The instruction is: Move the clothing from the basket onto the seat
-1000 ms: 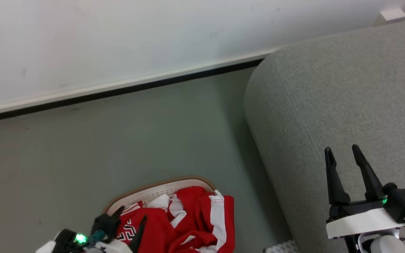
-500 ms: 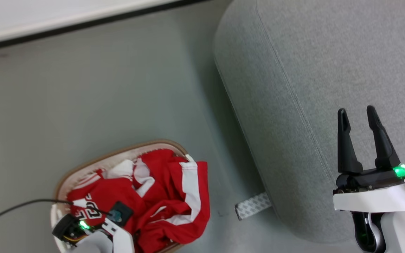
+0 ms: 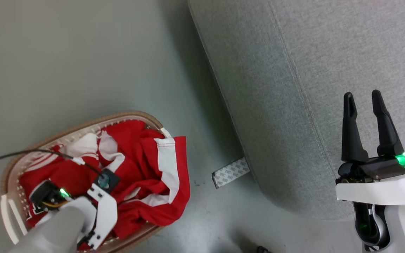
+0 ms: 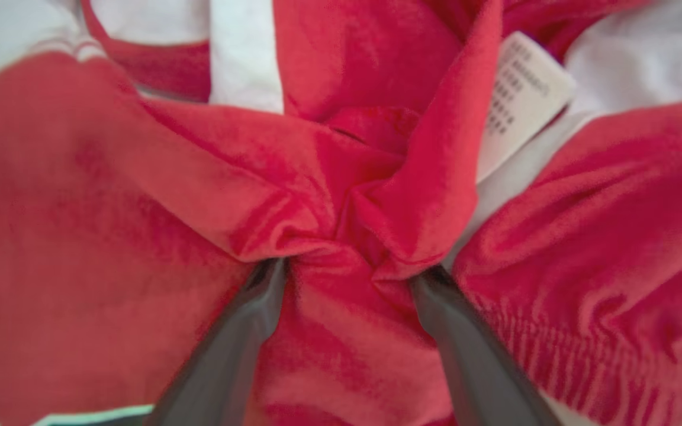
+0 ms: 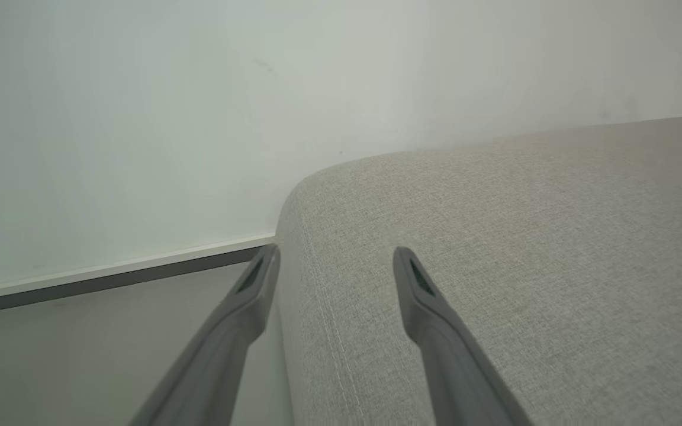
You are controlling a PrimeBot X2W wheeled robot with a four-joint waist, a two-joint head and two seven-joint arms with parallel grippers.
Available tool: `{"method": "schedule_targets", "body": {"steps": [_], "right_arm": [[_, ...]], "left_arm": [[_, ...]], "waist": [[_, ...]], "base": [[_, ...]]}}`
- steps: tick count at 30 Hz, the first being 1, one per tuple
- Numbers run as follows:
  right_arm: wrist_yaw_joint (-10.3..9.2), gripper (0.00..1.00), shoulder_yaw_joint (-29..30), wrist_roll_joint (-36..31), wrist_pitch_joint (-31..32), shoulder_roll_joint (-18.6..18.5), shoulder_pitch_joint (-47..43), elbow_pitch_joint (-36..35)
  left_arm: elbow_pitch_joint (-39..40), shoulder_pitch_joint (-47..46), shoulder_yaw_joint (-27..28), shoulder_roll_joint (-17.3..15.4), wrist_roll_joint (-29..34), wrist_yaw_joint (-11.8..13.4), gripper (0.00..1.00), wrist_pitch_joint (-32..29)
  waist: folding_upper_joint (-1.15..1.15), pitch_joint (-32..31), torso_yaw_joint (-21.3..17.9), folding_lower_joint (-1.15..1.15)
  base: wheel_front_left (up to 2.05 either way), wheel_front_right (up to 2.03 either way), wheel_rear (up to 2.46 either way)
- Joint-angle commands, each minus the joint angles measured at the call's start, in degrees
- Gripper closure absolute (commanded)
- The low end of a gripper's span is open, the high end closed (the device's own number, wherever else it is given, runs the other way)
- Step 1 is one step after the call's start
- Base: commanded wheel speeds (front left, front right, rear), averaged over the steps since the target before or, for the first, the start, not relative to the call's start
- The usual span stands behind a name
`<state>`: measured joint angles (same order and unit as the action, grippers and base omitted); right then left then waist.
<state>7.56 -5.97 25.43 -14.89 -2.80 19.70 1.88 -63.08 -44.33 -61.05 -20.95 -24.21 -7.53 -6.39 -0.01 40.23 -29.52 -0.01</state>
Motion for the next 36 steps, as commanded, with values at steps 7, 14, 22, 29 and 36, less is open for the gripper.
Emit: {"method": "schedule_targets", "body": {"steps": [7,14,22,29,36], "right_arm": [[-0.14,0.00,0.49,1.41,-0.22,0.05,-0.22,-0.87],[-0.14,0.00,0.12,1.26,-0.22,0.04,0.81,0.39],[-0.14,0.00,0.49,-0.87,-0.22,0.01,1.00,1.78],[-0.14,0.00,2.40,-4.59,-0.22,-0.02,-0.62,3.73],[-0.14,0.00,2.65,-7.67,-0.22,-0.09,-3.18,6.51]], "left_arm": [[-2.22,-3.73,-3.06,0.26,-4.21,0.04,0.55,-1.41],[-3.80,-4.02,-5.13,0.66,-7.54,0.04,1.00,1.01],[-5.50,-1.40,-4.83,3.62,-10.36,0.05,1.00,8.09],[-5.08,1.30,-3.51,8.29,-12.84,0.05,1.00,17.67],[-1.46,5.18,-1.87,10.44,-15.42,0.04,1.00,21.44]], "waist": [[0.01,3.99,-0.19,0.01],[0.01,2.71,-0.59,0.01],[0.01,-5.16,1.81,0.01],[0.01,-14.50,8.47,0.01],[0.01,-24.66,14.55,0.01]], "base": [[0.00,0.00,0.00],[0.00,0.00,0.00],[0.00,0.00,0.00],[0.00,0.00,0.00],[0.00,0.00,0.00]]}}
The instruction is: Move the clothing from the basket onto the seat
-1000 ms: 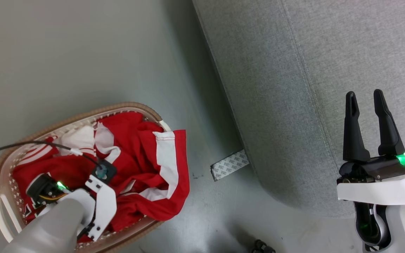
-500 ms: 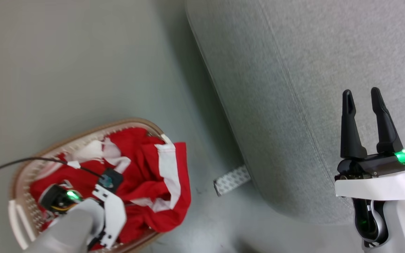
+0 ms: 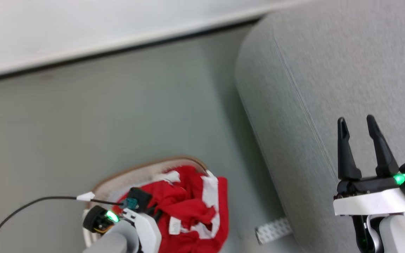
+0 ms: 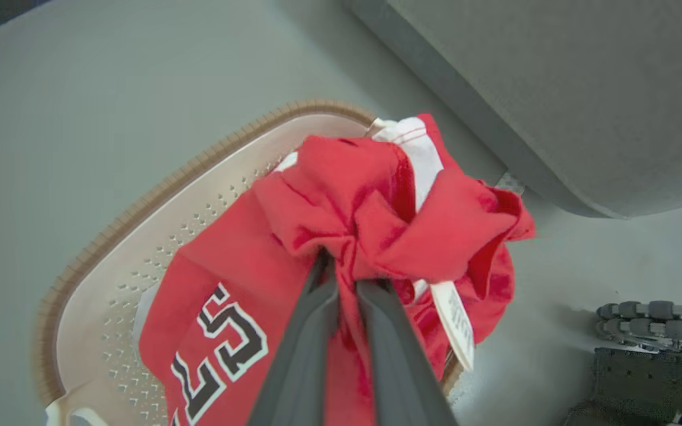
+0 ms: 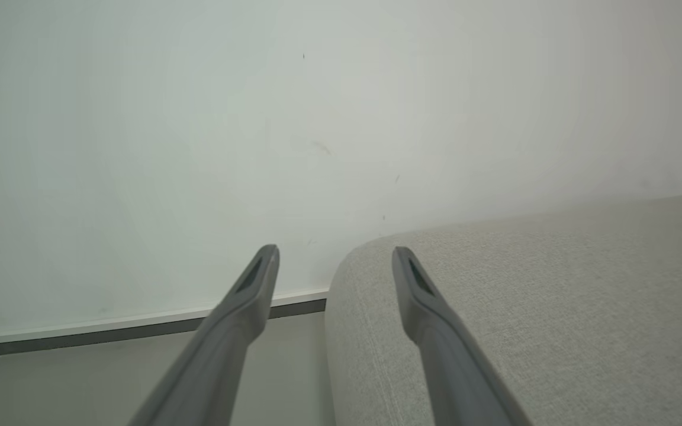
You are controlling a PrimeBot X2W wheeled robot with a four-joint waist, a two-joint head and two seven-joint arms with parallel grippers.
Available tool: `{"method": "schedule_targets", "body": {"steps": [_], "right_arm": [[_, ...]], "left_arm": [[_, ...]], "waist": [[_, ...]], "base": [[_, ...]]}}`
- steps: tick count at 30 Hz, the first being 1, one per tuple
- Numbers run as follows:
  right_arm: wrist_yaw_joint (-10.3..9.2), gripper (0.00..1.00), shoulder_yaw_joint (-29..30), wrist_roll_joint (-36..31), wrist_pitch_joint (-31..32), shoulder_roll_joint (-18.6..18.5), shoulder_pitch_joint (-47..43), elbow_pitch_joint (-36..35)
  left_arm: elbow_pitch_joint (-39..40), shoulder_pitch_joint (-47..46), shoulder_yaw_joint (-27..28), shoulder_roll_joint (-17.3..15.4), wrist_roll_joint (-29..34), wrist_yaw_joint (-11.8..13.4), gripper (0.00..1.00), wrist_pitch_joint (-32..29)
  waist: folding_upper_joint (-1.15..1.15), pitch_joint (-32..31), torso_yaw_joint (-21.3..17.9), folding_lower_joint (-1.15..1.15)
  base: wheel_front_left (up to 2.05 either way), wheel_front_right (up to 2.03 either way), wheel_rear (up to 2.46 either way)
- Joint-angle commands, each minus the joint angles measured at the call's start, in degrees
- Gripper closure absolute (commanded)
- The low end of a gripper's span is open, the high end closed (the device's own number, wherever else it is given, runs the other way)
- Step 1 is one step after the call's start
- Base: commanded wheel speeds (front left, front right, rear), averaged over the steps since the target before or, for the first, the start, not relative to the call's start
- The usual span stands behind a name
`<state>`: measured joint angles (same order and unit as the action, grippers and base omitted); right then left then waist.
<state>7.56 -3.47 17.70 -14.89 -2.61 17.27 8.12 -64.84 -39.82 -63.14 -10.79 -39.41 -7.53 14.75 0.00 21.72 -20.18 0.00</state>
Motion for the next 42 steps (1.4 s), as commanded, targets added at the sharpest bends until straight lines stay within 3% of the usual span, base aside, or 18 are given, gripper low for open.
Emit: {"method": "schedule_targets", "body": {"steps": [1,13,21,35,42], "right_arm": [[-0.14,0.00,0.22,-0.38,-0.22,-0.26,-1.22,0.56],[-0.14,0.00,-1.42,-1.75,-0.18,-0.33,-7.32,3.70],[-0.14,0.00,-4.40,-0.11,-0.18,-0.98,-9.13,3.44],[-0.13,0.00,-9.93,2.09,-0.18,-2.36,-8.49,3.60],[-0.13,0.00,-23.53,10.70,-0.18,-5.54,-7.48,4.40]], "left_arm": [[1.10,1.14,0.65,0.39,-0.50,0.04,1.00,0.44],[22.88,8.51,13.58,-1.53,4.82,2.60,1.00,0.40],[34.82,7.58,20.83,-0.85,7.55,2.27,1.00,0.41],[37.60,4.18,23.31,0.06,6.90,2.43,1.00,0.42],[36.60,3.71,22.74,1.20,6.39,2.13,1.00,0.41]], "waist": [[0.00,-7.50,6.05,0.00],[0.00,-20.29,13.66,0.00],[0.00,-23.11,16.93,0.00],[0.00,-23.24,18.26,0.00],[0.00,-23.01,19.13,0.00]], "base": [[0.00,0.00,0.00],[0.00,0.00,0.00],[0.00,0.00,0.00],[0.00,0.00,0.00],[0.00,0.00,0.00]]}}
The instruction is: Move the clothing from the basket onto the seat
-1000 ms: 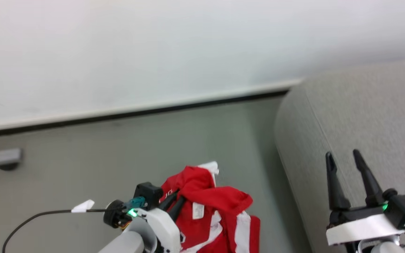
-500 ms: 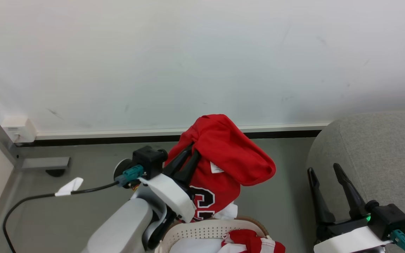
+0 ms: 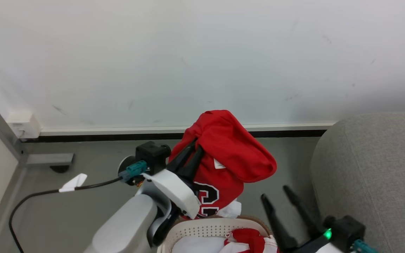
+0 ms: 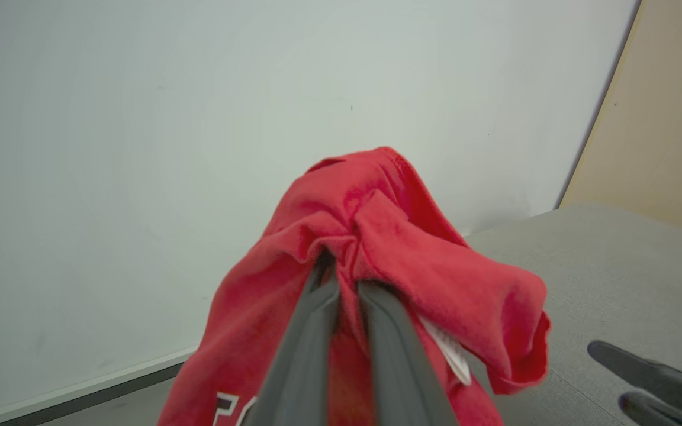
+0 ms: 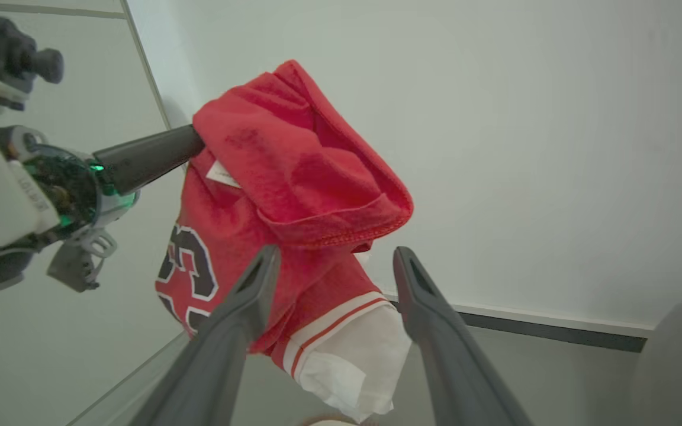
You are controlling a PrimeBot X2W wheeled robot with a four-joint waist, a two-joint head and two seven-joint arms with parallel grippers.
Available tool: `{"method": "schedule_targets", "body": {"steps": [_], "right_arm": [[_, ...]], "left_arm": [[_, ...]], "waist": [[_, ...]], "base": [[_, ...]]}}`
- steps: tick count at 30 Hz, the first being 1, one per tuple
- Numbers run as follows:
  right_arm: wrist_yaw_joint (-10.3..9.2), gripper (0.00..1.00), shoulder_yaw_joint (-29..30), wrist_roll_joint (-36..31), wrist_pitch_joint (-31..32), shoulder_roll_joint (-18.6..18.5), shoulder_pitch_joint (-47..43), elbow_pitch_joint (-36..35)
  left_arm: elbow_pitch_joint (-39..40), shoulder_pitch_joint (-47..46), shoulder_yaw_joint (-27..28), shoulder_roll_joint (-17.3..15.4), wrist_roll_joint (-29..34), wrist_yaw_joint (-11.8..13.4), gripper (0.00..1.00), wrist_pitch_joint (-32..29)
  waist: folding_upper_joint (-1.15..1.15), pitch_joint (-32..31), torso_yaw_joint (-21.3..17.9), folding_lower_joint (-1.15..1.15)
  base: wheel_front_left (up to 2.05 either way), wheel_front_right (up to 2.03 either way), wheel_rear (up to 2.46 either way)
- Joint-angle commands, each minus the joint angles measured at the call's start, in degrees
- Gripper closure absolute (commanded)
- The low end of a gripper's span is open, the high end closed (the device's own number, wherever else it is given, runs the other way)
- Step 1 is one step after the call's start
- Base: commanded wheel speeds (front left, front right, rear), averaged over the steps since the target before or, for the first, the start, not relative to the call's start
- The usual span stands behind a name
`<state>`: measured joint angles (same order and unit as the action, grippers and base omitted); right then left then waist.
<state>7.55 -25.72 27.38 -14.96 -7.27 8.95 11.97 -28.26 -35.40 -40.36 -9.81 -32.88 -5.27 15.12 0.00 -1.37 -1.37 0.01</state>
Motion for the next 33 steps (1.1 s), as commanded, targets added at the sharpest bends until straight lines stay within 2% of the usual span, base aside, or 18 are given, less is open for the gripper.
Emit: {"method": "schedule_targets", "body": {"steps": [1,10,15,19,23,24,25,33], "right_arm": [[-0.13,0.00,-3.18,2.30,-0.11,-1.39,1.42,1.28],[-0.12,0.00,-14.62,8.31,-0.12,-0.74,9.24,12.54],[-0.12,0.00,-16.90,13.41,-0.11,1.09,12.43,17.14],[-0.12,0.00,-17.28,15.47,-0.11,1.11,13.63,17.26],[-0.12,0.00,-15.98,14.76,-0.11,0.87,13.52,16.40],[-0.12,0.60,-15.84,14.54,-0.11,0.87,13.36,16.14],[-0.12,1.00,-15.78,14.37,-0.11,0.81,13.19,15.89],[-0.12,1.00,-16.20,14.57,-0.11,0.33,12.53,14.82]], "left_arm": [[0.09,-0.65,-0.26,0.64,-0.32,-0.20,1.00,-0.01],[1.80,-0.51,-3.11,3.08,-1.18,-1.11,1.00,-0.75],[3.76,0.21,-5.55,4.24,-2.05,-1.41,1.00,-1.55],[5.52,1.30,-8.04,5.02,-2.68,-1.74,1.00,-2.72],[6.65,2.23,-9.35,5.04,-3.00,-1.67,1.00,-3.51],[6.78,2.33,-9.33,4.84,-3.04,-1.55,1.00,-3.61],[6.83,2.43,-9.28,4.65,-3.17,-1.43,1.00,-3.76],[6.40,2.09,-8.08,3.52,-3.83,-0.46,1.00,-3.57]], "waist": [[0.00,0.13,0.67,-0.01],[0.00,0.13,4.08,-0.01],[0.00,-0.35,6.70,-0.01],[0.00,-0.84,8.63,-0.01],[0.00,-1.15,9.84,-0.01],[0.00,-1.16,9.98,-0.01],[0.00,-1.18,10.12,-0.01],[0.00,-0.79,9.72,-0.01]], "base": [[0.00,0.00,0.00],[0.00,0.00,0.00],[0.00,0.00,0.00],[0.00,0.00,0.00],[0.00,0.00,0.00],[0.00,0.00,0.00],[0.00,0.00,0.00],[0.00,0.00,0.00]]}}
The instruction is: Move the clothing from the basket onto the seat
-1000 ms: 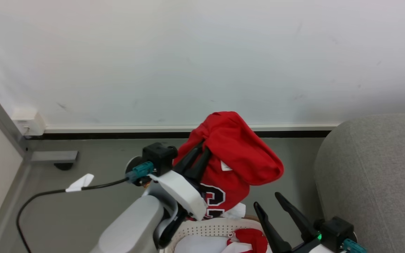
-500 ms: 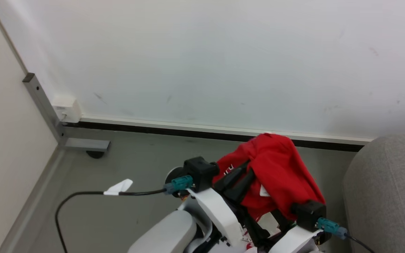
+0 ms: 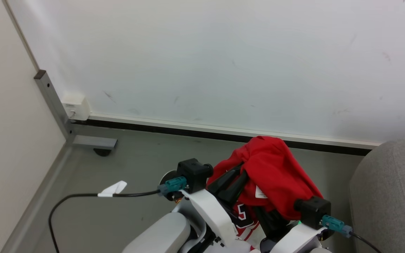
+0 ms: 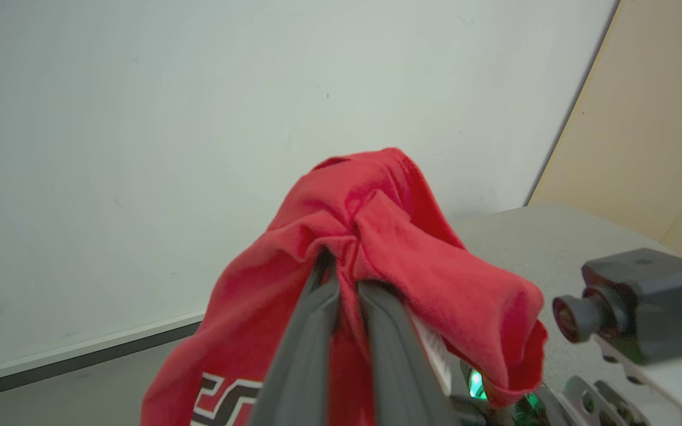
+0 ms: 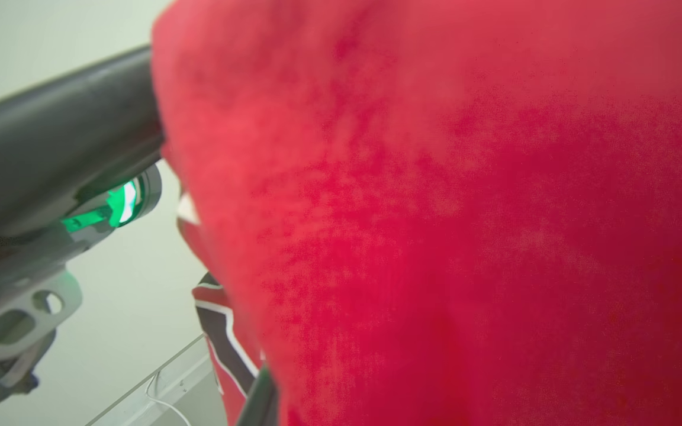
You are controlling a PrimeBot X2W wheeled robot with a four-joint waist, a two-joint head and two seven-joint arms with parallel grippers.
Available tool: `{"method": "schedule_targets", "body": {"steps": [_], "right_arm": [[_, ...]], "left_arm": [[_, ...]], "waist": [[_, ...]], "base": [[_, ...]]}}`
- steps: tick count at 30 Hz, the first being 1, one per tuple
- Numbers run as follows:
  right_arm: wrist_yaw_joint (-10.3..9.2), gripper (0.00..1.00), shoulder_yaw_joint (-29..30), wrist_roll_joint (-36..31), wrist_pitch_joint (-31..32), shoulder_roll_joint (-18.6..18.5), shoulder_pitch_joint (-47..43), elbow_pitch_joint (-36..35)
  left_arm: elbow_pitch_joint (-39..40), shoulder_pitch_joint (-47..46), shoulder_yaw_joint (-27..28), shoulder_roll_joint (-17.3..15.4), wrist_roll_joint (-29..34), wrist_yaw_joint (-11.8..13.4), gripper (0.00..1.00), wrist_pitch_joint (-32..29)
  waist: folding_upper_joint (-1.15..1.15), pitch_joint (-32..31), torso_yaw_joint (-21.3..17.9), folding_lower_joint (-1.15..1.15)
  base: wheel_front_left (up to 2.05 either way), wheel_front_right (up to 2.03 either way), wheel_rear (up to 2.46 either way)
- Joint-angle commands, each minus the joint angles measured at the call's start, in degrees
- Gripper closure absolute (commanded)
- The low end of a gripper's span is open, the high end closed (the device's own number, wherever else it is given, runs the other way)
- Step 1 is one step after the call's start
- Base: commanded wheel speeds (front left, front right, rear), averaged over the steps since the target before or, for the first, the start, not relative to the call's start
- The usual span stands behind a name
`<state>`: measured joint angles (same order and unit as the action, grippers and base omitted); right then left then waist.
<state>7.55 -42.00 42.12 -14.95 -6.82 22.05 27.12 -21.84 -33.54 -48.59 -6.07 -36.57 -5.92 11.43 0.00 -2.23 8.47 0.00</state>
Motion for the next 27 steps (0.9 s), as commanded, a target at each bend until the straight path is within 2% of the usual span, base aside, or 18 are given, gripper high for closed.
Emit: {"method": "schedule_targets", "body": {"steps": [1,6,7,8,9,10,19,27], "right_arm": [[-0.12,1.00,0.03,-0.25,-0.12,-0.21,-0.63,-0.43],[-0.12,1.00,0.68,-0.26,-0.12,-0.27,-0.99,-1.39],[-0.12,1.00,0.93,-0.33,-0.12,-0.28,-1.04,-2.04],[-0.12,1.00,1.12,-0.56,-0.12,-0.36,-1.13,-2.73],[-0.12,1.00,1.51,-0.79,-0.12,-0.48,-1.33,-3.33],[-0.12,1.00,2.00,-1.06,-0.13,-0.70,-1.54,-4.02],[-0.12,1.00,9.18,-3.11,-0.13,-3.80,-3.70,-7.60],[-0.12,1.00,14.83,-3.84,-0.13,-6.51,-3.48,-11.68]], "left_arm": [[-0.15,0.17,0.27,-0.33,-0.20,0.30,1.00,0.24],[-1.16,0.75,1.22,-0.86,-1.12,0.98,1.00,0.53],[-1.63,0.98,1.28,-1.09,-1.27,1.10,0.95,0.46],[-2.06,1.22,1.25,-1.25,-1.38,1.14,0.70,0.30],[-2.47,1.44,0.92,-1.33,-1.51,1.03,0.14,0.04],[-2.57,1.58,0.44,-1.25,-1.43,0.75,0.00,-0.08],[0.25,3.97,-1.83,-2.70,-0.30,0.08,0.00,1.34],[3.45,5.14,-1.69,-4.39,1.29,0.59,0.00,2.71]], "waist": [[0.00,0.14,-0.30,0.00],[0.00,0.49,-1.44,0.00],[0.00,0.56,-1.73,0.00],[0.00,0.62,-2.08,0.00],[0.00,0.68,-2.45,0.00],[0.00,0.73,-2.84,0.00],[0.00,1.29,-7.93,0.00],[0.00,2.01,-17.28,0.00]], "base": [[0.00,0.00,0.00],[0.00,0.00,0.00],[0.00,0.00,0.00],[0.00,0.00,0.00],[0.00,0.00,0.00],[0.00,0.00,0.00],[0.00,0.00,0.00],[0.00,0.00,0.00]]}}
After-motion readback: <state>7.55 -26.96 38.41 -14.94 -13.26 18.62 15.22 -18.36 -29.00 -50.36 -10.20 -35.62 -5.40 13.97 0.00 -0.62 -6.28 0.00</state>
